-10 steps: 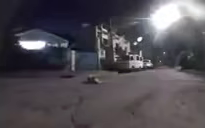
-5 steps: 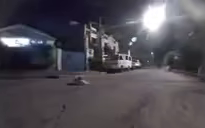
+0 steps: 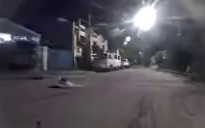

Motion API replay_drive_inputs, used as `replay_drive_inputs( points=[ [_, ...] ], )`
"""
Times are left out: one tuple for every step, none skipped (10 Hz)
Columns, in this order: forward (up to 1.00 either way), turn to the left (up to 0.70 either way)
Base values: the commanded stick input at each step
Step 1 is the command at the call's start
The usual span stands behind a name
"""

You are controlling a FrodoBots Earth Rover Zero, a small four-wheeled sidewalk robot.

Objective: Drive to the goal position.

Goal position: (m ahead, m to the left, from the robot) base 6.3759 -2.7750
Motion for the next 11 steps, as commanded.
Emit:
replay_drive_inputs(
  points=[
    [0.7, -0.35],
    [0.7, -0.35],
    [0.7, -0.35],
    [0.7, -0.35],
    [0.7, -0.35],
    [0.7, -0.35],
    [0.7, -0.35],
    [0.7, -0.35],
    [0.7, -0.35],
    [0.7, -0.35],
    [0.7, -0.35]
  ],
)
